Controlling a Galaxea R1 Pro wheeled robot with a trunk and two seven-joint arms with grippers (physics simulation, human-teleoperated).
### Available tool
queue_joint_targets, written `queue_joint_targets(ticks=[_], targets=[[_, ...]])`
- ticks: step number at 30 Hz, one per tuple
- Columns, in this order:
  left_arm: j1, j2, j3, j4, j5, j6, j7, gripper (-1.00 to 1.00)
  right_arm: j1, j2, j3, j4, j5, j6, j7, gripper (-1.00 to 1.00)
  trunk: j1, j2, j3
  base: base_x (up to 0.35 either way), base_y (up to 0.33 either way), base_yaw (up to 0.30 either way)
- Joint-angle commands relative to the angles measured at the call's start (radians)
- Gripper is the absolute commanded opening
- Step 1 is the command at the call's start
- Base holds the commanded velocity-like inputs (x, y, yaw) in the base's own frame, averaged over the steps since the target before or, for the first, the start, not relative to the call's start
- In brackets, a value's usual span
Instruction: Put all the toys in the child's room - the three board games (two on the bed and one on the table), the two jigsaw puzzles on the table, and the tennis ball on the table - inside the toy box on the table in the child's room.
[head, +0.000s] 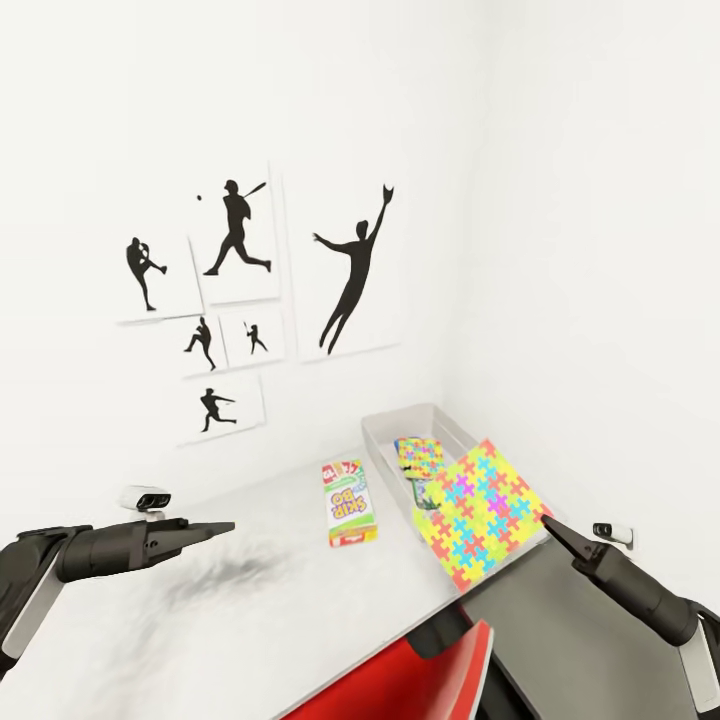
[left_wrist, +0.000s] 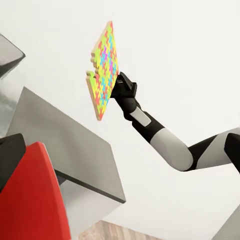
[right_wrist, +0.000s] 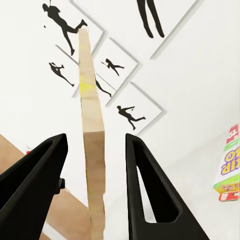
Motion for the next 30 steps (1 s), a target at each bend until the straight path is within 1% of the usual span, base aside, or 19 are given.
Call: queue_joint_targets(ticks=[1, 11, 30], targets=[[-0.001, 0.000, 0.000, 0.000, 0.000, 0.010, -0.003, 1.00, -0.001, 0.000, -0.001, 0.000, -0.001, 0.010, 0.003, -1.00, 0.001, -0.002, -0.002, 0.206, 0.002, 0.000], [-0.001, 0.000, 0.000, 0.000, 0.000, 0.009, -0.003, 1.00, -0.001, 0.000, -0.001, 0.000, -0.001, 0.010, 0.003, -1.00, 0.001, -0.002, -0.002, 0.145, -0.005, 0.000], [-0.001, 0.000, 0.000, 0.000, 0.000, 0.009, -0.003, 1.00, -0.001, -0.001, -0.002, 0.002, -0.003, 0.010, 0.003, -1.00, 0.001, -0.002, -0.002, 0.009, -0.001, 0.000]])
